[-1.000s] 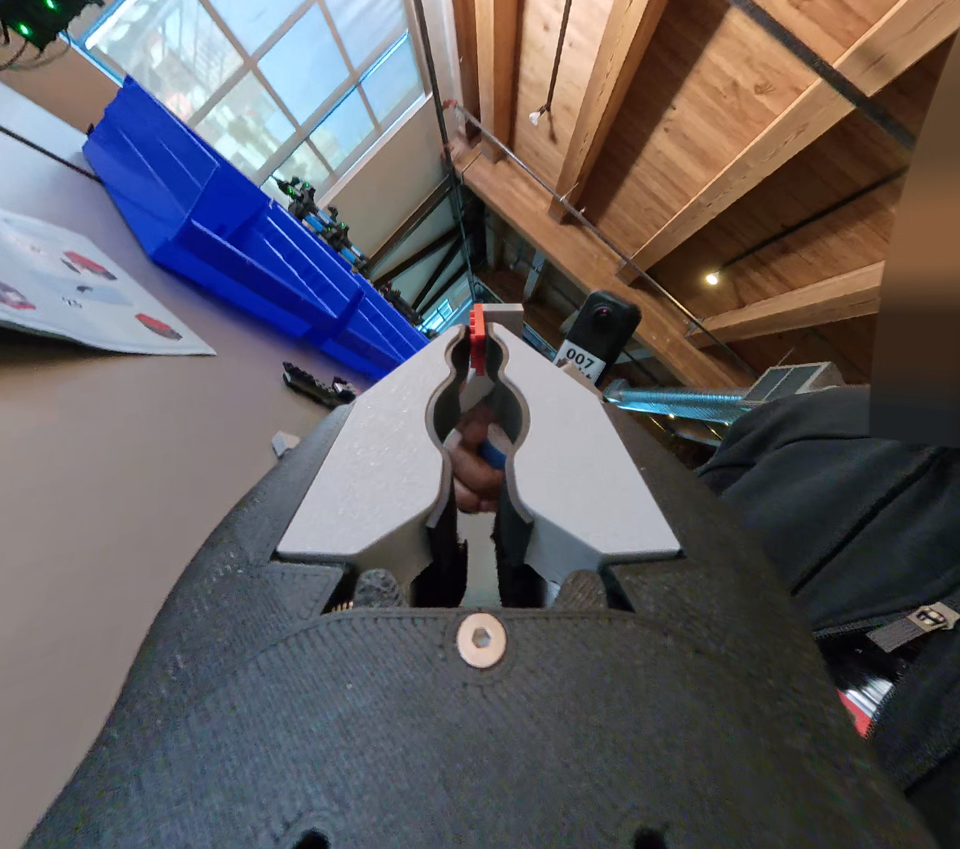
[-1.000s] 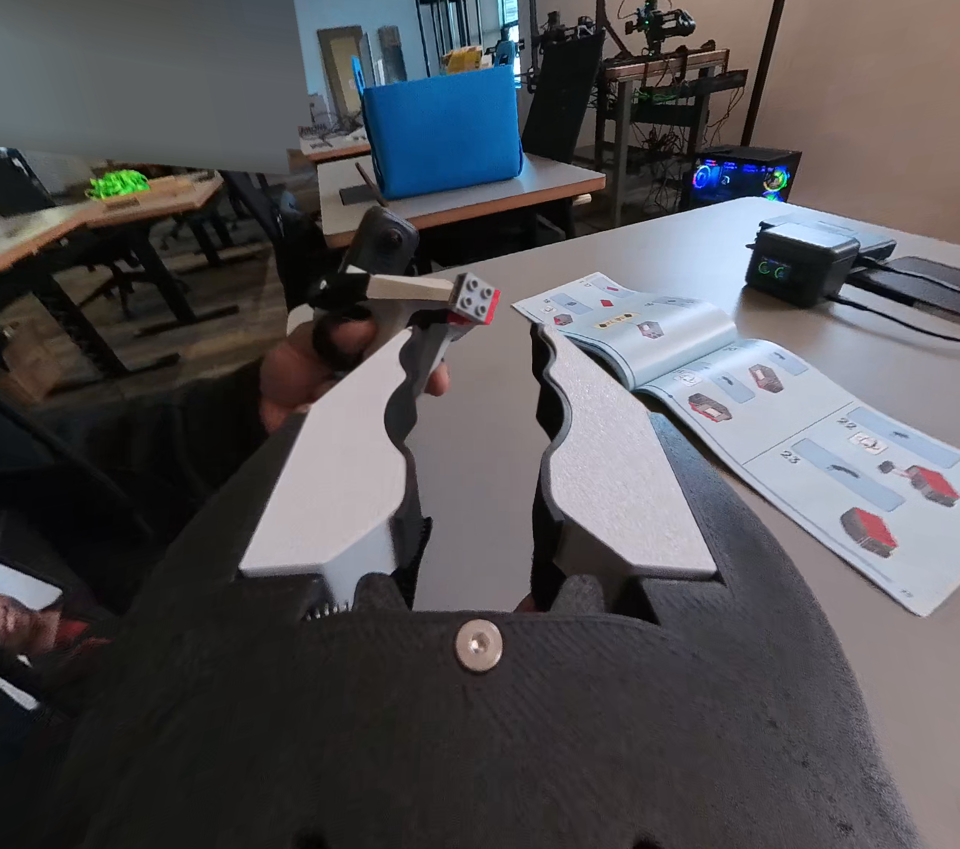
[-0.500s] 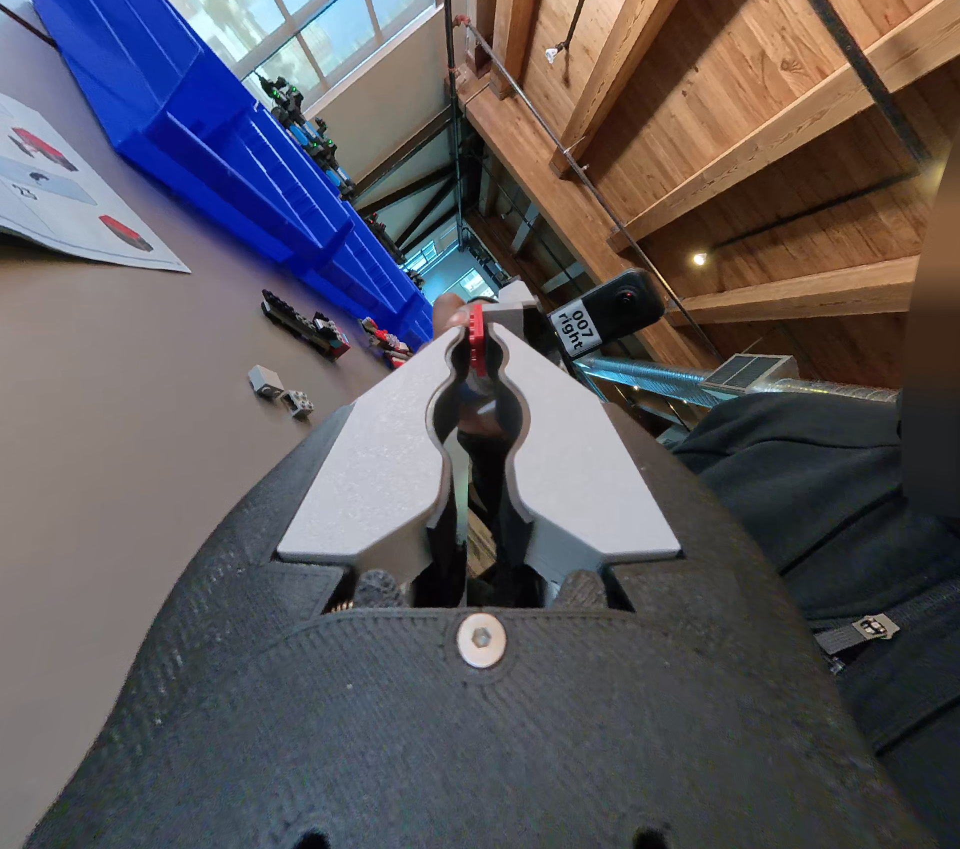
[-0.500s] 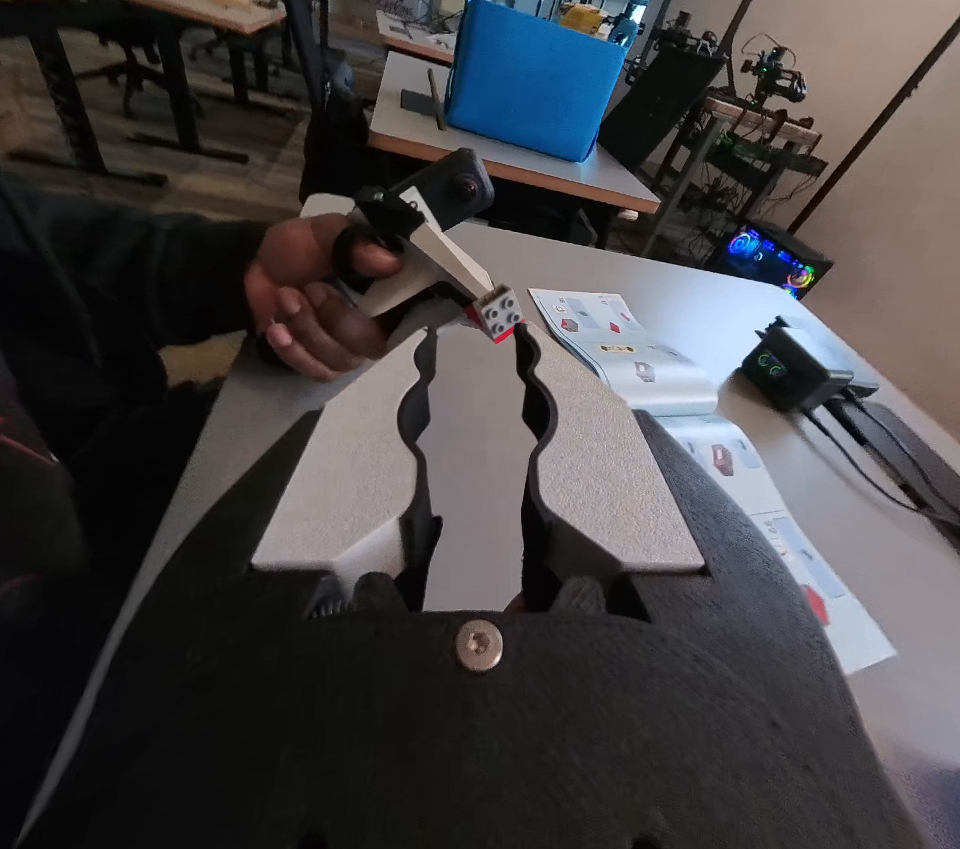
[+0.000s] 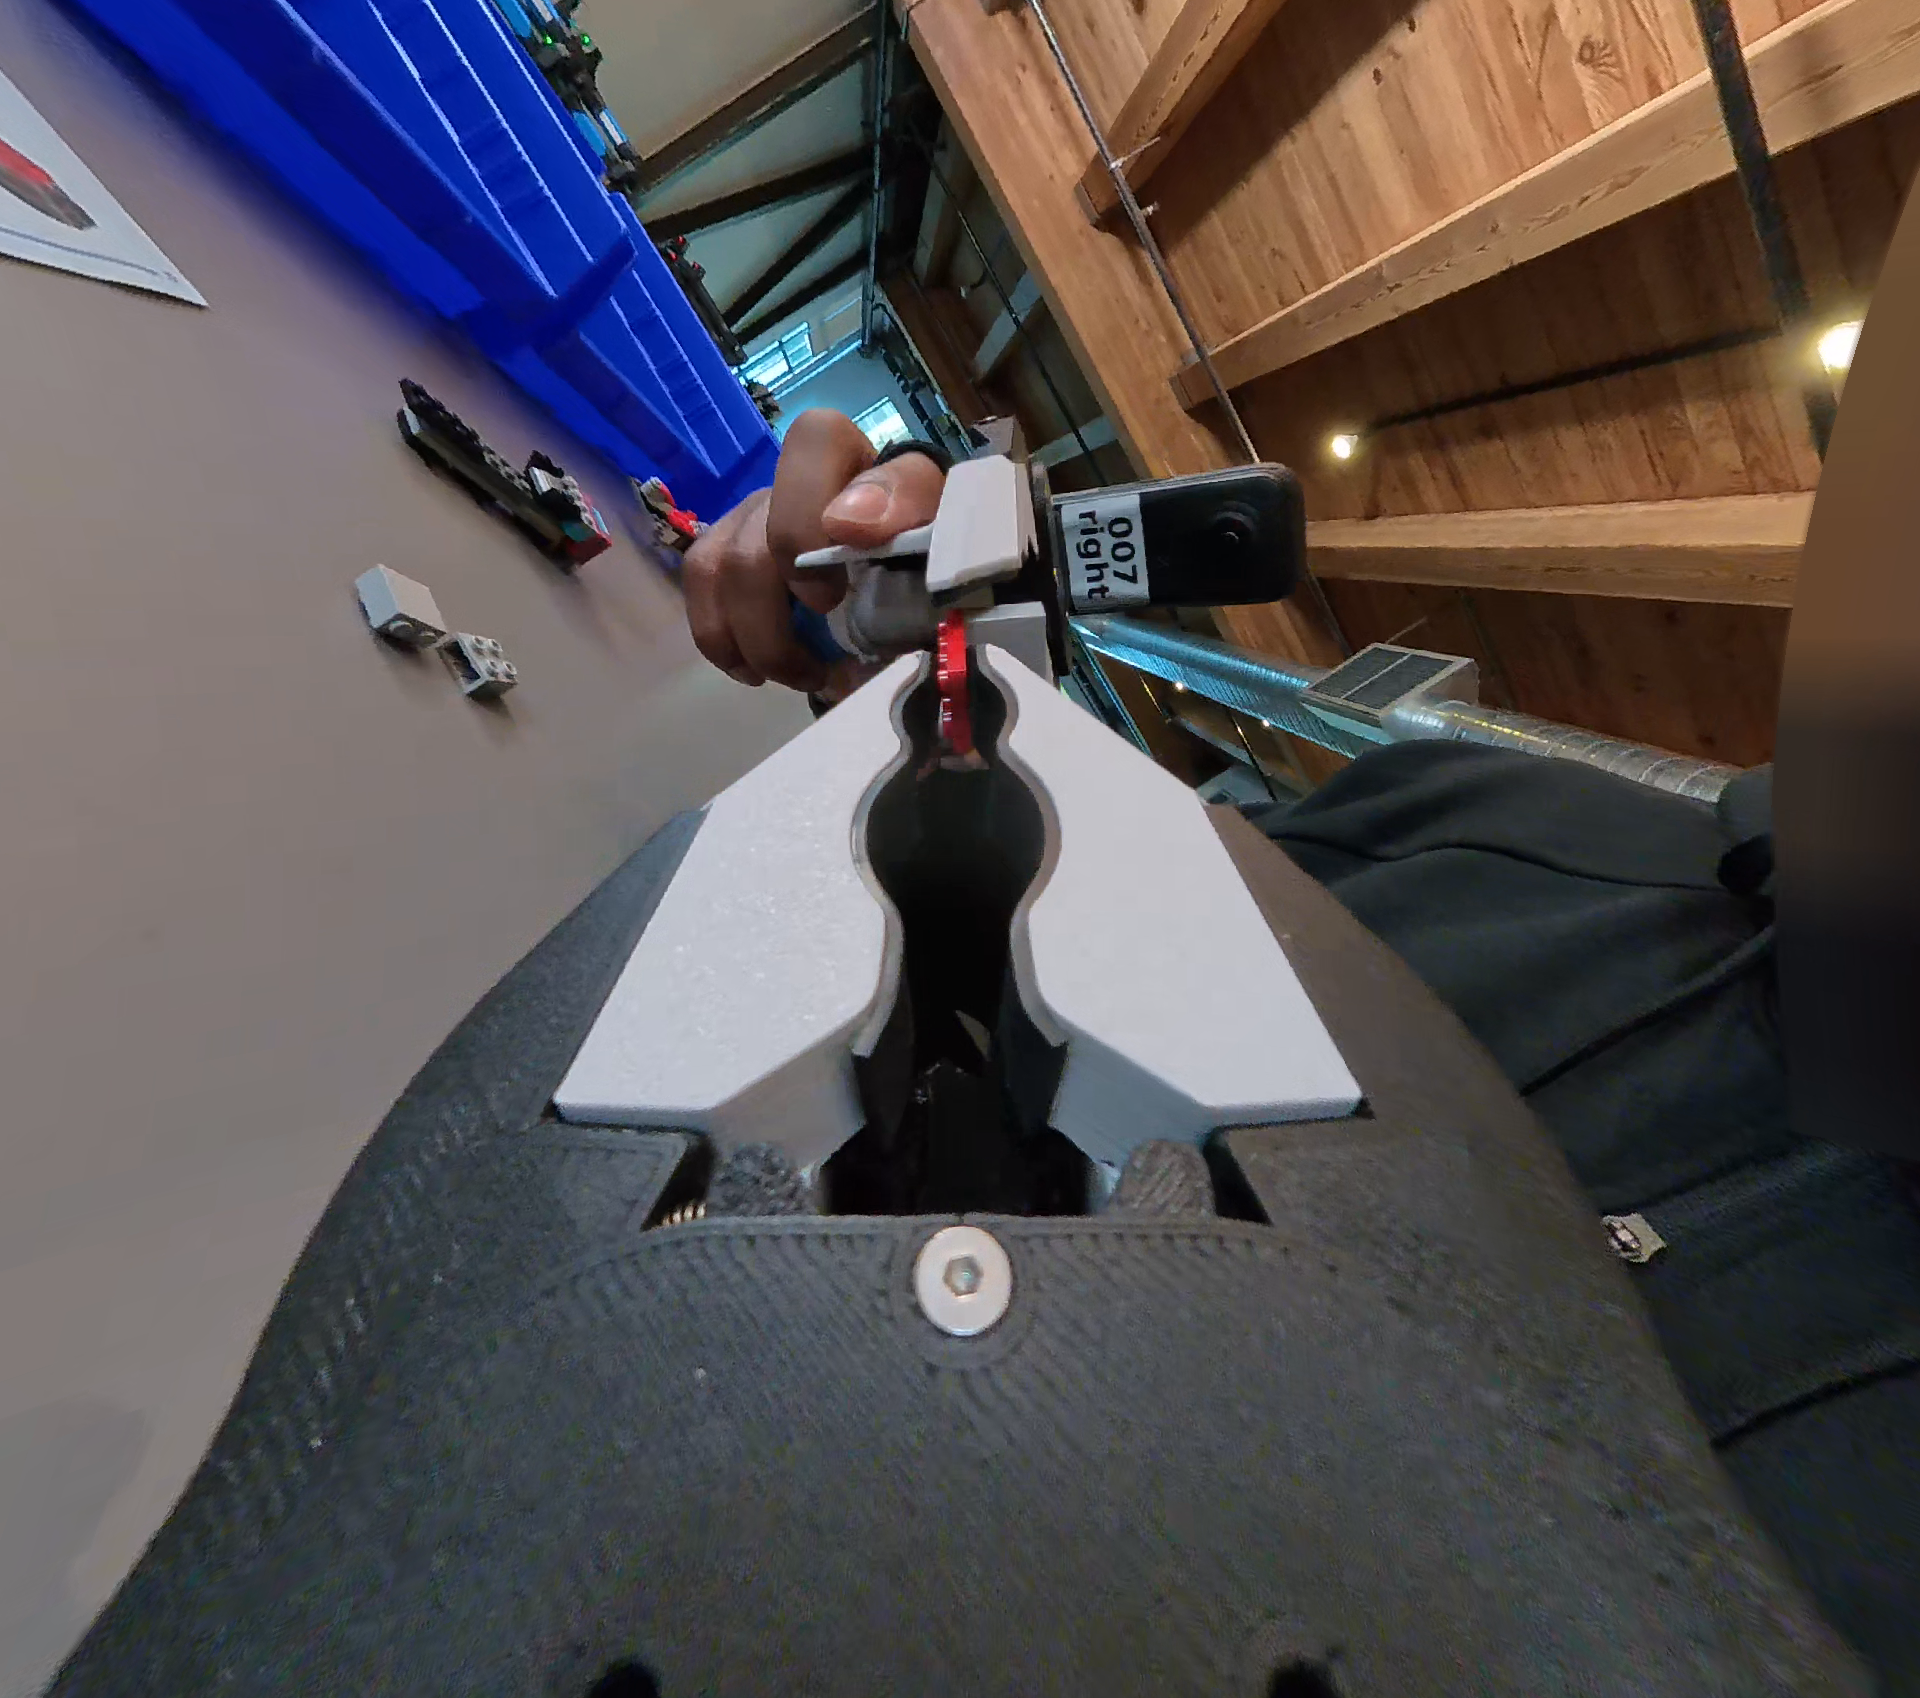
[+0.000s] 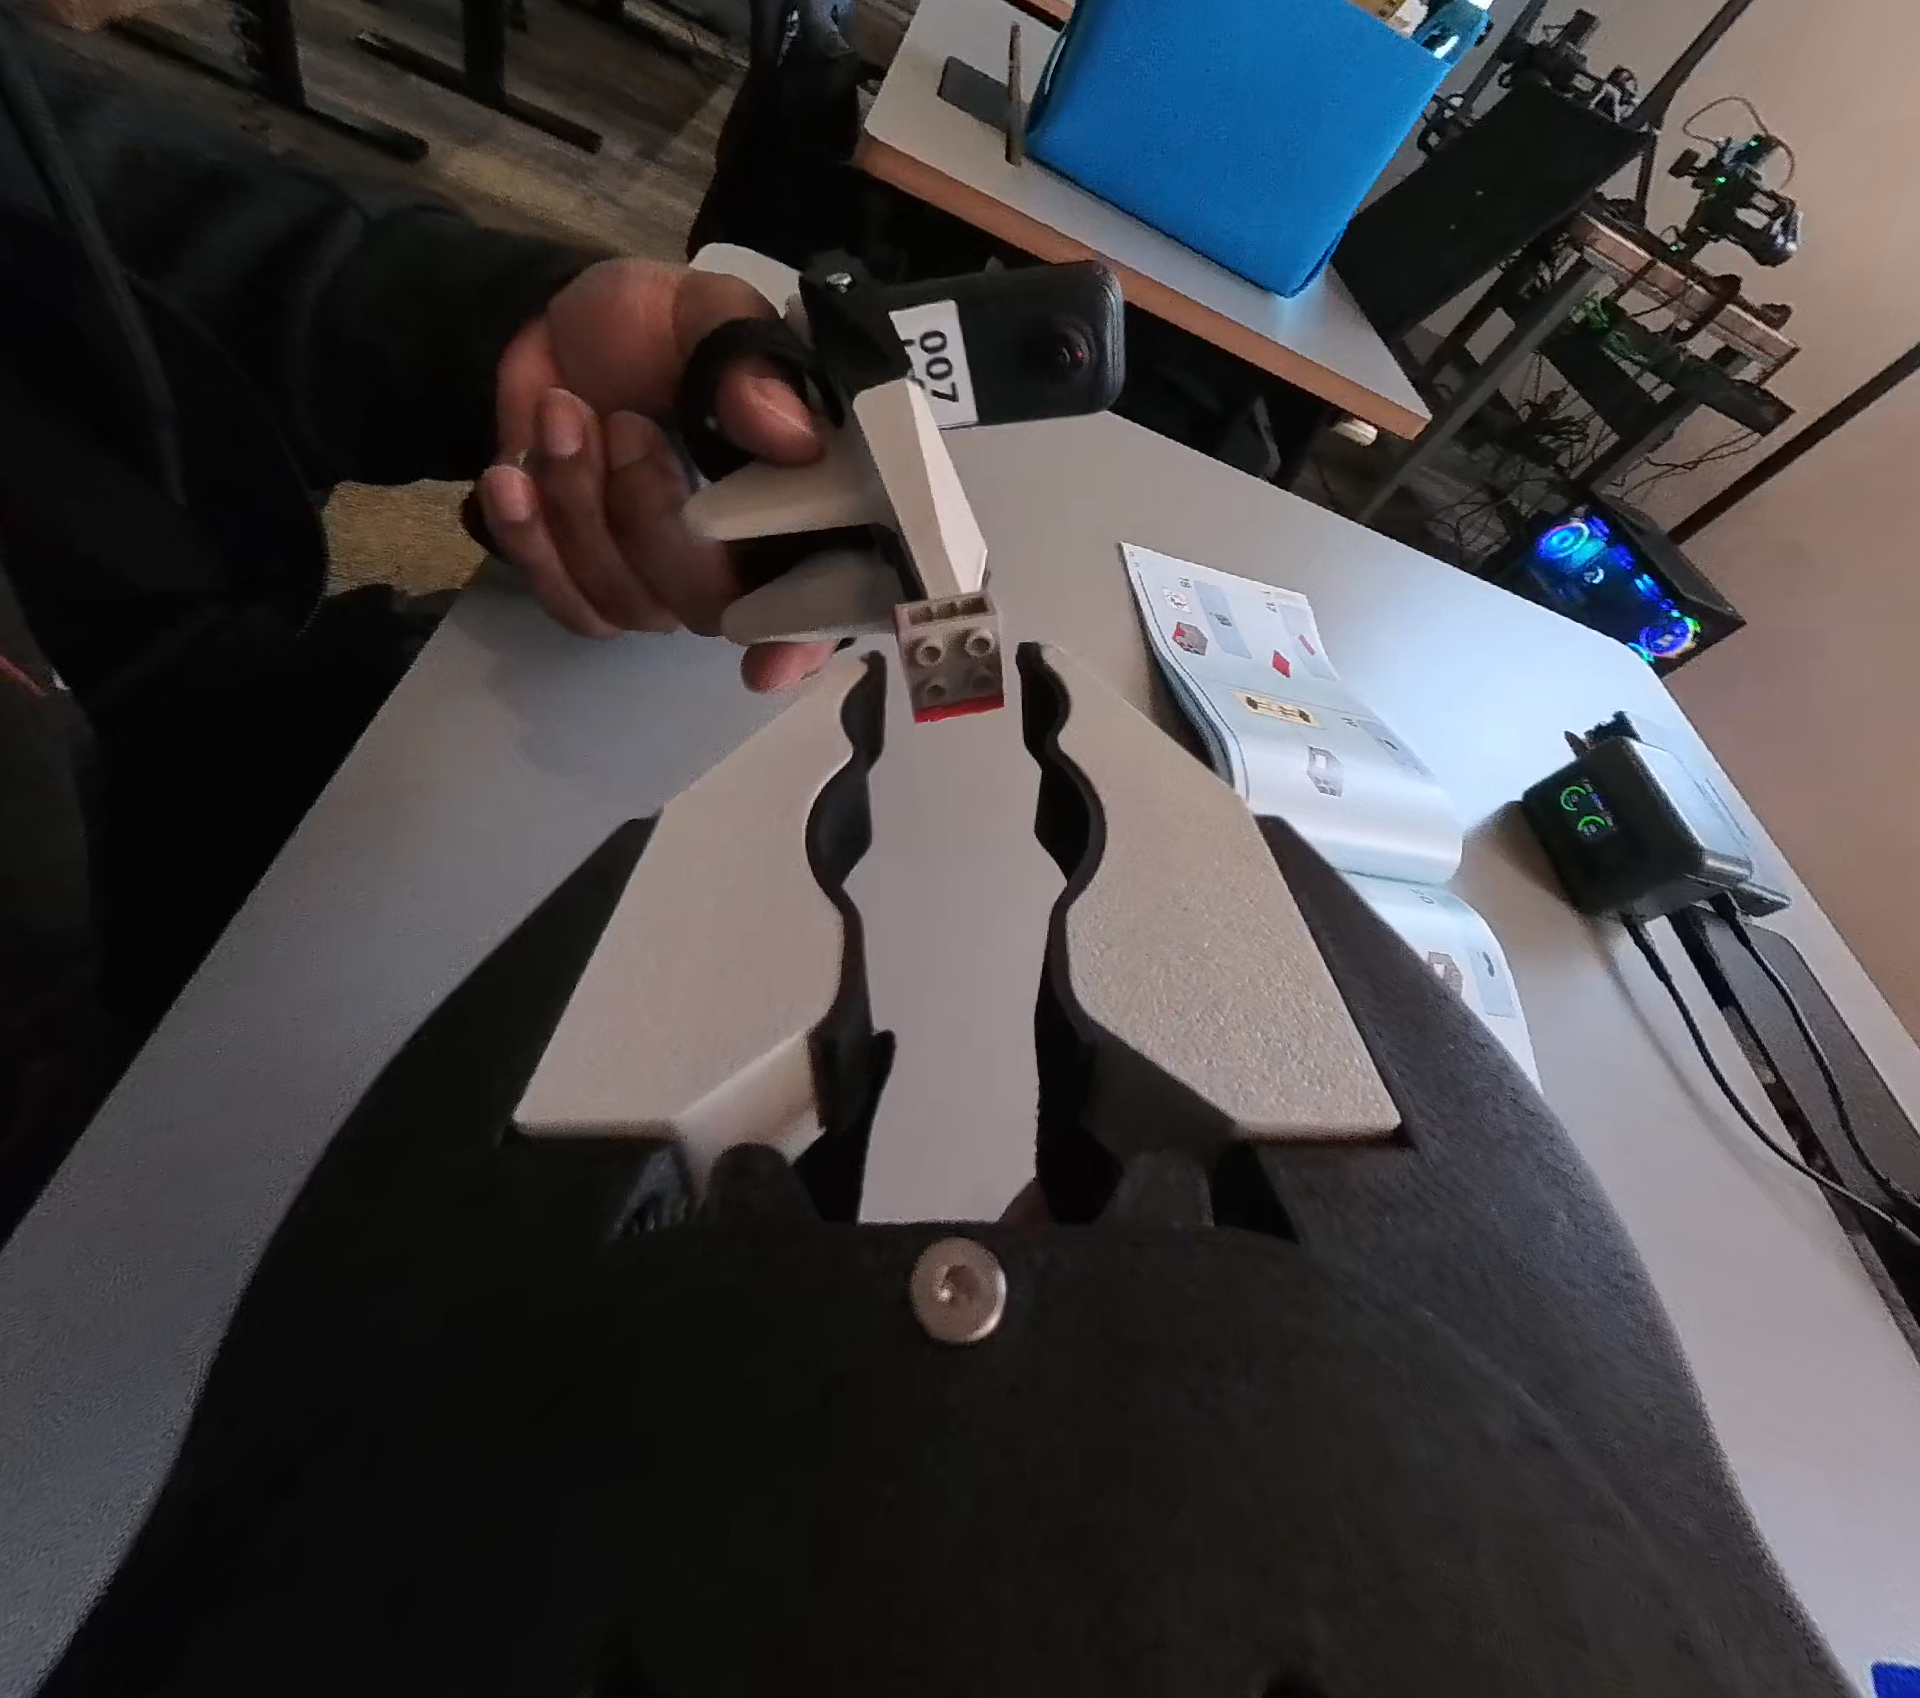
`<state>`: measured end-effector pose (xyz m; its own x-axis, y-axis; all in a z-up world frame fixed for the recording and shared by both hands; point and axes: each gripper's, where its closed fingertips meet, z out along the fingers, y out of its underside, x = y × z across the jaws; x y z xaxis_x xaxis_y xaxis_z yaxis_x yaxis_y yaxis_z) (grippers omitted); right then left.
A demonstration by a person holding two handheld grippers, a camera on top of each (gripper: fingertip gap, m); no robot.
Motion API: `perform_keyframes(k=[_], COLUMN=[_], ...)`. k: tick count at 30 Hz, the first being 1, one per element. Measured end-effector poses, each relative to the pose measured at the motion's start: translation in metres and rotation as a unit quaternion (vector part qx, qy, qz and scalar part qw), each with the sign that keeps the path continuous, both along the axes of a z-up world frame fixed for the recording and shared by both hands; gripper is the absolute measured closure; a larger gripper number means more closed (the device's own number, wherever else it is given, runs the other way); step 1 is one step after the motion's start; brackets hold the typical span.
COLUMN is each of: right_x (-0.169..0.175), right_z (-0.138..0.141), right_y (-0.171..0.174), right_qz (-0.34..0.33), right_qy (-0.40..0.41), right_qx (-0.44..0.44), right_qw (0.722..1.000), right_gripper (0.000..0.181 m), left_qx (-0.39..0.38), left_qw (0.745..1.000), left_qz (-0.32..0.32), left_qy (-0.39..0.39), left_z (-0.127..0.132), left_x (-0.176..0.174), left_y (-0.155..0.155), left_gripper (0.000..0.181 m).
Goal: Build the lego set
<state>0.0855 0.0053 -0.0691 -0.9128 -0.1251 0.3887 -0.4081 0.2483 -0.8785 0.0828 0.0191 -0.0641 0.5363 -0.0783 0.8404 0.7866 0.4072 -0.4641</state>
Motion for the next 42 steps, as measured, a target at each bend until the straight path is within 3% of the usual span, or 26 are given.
perform_keyframes(k=[6,13,19,30,42], right_x=[-0.010,-0.047,-0.052,-0.046,-0.048], right_z=[0.001,0.008,0.000,-0.006,-0.011], right_y=[0.000,0.009,0.013,0.008,0.008], right_qz=[-0.045,-0.237,-0.337,-0.381,-0.415], right_qy=[-0.008,-0.022,-0.039,-0.040,-0.033], right_qx=[-0.022,-0.079,-0.095,-0.106,-0.107], right_qw=[0.999,0.968,0.936,0.918,0.903], right_gripper=[0.163,0.164,0.165,0.165,0.165], left_qx=[0.026,0.040,0.062,0.072,0.062], left_qw=[0.999,0.993,0.989,0.985,0.983], left_qz=[0.030,0.091,0.110,0.127,0.129], left_qy=[-0.022,-0.056,-0.079,-0.097,-0.114], left_z=[0.003,-0.003,-0.005,-0.009,-0.015], left_x=[-0.011,-0.029,-0.035,-0.039,-0.041], left_y=[-0.007,-0.013,0.000,0.002,0.002], left_gripper=[0.168,0.157,0.158,0.170,0.173])
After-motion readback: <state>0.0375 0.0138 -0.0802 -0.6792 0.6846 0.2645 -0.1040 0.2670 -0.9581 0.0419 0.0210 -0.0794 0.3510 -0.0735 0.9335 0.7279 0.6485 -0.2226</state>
